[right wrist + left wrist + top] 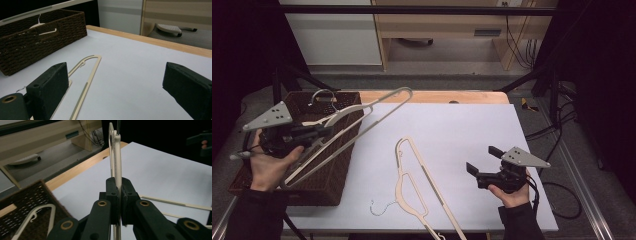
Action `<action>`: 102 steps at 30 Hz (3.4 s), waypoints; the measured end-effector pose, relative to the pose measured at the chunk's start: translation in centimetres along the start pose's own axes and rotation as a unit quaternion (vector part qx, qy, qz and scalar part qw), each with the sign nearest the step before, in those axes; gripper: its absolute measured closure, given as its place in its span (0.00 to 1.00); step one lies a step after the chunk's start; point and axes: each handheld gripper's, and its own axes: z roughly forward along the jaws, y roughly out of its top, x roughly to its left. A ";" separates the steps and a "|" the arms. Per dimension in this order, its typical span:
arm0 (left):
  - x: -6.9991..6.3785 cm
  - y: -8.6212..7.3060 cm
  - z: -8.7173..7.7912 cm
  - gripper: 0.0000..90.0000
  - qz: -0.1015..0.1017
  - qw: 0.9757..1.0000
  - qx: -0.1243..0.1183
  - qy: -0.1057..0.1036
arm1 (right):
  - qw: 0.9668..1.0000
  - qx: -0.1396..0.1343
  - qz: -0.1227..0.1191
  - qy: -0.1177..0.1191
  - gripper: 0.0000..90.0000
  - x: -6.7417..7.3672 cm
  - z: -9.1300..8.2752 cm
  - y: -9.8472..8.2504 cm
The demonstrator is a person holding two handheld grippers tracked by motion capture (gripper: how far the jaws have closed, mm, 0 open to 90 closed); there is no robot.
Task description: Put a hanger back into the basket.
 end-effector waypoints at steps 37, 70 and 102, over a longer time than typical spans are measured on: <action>12.5 -10.8 -3.8 0.96 -0.100 0.989 0.073 0.077 | 1.000 0.003 0.003 0.001 0.08 0.2 0.4 -0.1; 7.5 -10.3 -4.5 0.53 -0.132 0.971 0.037 0.195 | 1.000 0.009 0.000 0.006 0.08 0.5 0.8 -0.3; -7.9 -8.3 3.8 0.09 -0.034 0.998 -0.044 0.016 | 1.000 0.010 -0.011 0.016 0.07 1.0 0.9 -0.6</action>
